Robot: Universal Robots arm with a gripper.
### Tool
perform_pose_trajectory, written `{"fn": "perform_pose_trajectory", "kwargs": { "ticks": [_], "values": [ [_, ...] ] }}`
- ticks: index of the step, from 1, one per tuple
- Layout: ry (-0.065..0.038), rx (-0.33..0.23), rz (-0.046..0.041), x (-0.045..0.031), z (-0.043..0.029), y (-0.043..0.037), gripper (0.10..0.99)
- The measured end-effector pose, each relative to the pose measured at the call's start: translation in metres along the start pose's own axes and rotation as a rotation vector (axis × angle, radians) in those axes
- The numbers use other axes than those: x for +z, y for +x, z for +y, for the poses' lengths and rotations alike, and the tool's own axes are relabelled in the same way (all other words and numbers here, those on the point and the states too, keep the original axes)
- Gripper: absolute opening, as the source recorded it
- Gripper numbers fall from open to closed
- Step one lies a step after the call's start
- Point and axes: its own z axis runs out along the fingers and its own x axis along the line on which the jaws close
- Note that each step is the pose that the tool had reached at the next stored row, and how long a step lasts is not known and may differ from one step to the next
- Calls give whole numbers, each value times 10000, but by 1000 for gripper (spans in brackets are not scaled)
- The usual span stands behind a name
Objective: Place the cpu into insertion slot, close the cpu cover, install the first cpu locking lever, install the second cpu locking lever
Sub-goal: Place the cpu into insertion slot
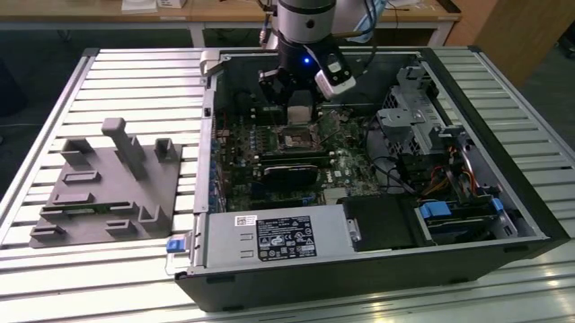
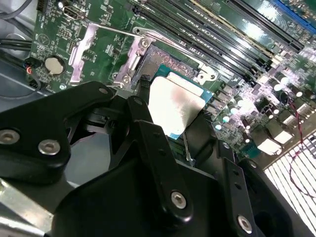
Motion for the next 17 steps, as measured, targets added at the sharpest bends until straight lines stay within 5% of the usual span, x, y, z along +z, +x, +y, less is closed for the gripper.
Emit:
{"fn": "perform_pose_trajectory", "kwargs": {
  "ticks": [17],
  "values": [
    [2,-3,-38,269,-16,13,537]
  ]
}}
